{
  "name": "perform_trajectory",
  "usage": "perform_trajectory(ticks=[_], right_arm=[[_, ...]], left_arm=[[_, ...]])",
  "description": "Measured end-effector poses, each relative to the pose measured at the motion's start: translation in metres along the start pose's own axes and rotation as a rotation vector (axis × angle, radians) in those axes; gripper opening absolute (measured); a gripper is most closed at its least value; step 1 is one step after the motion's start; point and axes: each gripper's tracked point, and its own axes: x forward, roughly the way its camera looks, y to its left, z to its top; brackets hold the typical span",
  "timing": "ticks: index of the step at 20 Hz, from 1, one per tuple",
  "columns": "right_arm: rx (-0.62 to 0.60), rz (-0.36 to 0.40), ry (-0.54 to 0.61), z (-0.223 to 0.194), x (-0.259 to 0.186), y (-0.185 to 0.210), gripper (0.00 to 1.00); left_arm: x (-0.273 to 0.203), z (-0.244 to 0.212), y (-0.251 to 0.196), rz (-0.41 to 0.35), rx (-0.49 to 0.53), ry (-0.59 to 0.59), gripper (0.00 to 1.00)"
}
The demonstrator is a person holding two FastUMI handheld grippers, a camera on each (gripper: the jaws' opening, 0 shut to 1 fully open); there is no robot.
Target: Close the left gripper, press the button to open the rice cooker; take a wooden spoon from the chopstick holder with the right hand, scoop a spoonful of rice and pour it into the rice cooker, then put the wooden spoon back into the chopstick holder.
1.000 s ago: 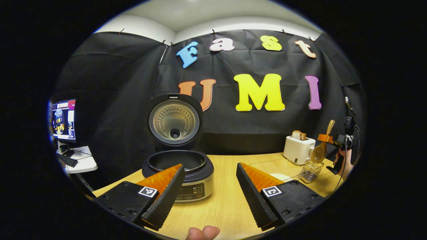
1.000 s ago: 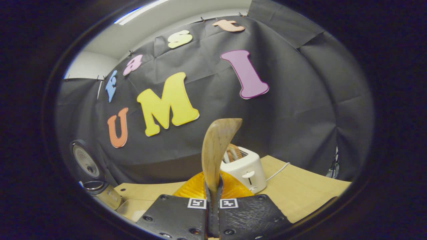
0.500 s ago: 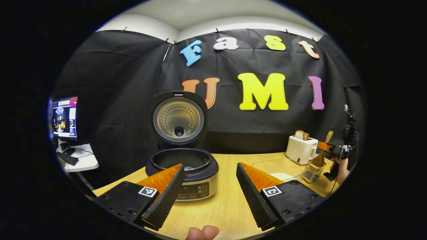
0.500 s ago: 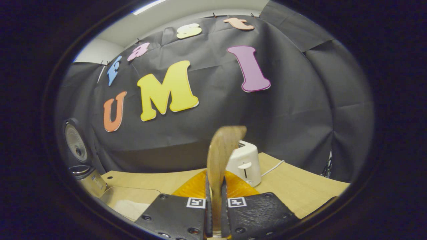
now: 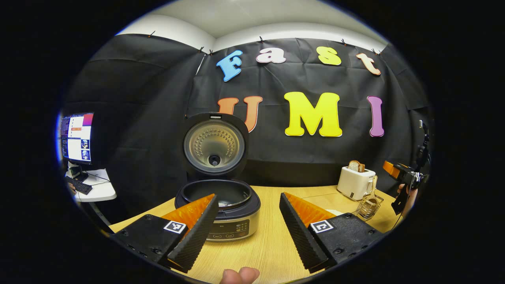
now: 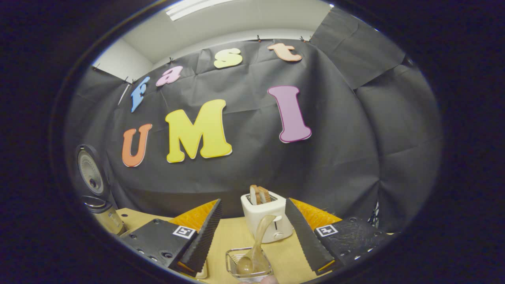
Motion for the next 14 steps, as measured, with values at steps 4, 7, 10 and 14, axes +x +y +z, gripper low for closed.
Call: perform_trajectory(ticks=[4, 7, 10, 14], right_arm=[[-0.064, 0.027, -0.053, 0.026, -0.038, 0.004, 0.95], [-0.120, 0.053, -0.027, 0.028, -0.056, 0.006, 0.95], [-0.099, 0.077, -0.015, 0.028, -0.075, 0.008, 0.92], [-0.104, 0.146, -0.031, 0.026, -0.103, 0.022, 0.95]], left_arm=[[0.011, 0.037, 0.021, 0.043, 0.071, -0.036, 0.98], [0.022, 0.078, 0.045, 0.109, 0.124, -0.086, 0.98], [0.044, 0.123, 0.045, 0.097, 0.099, -0.116, 0.97], [0.083, 0.167, 0.048, 0.059, 0.054, -0.078, 0.98]])
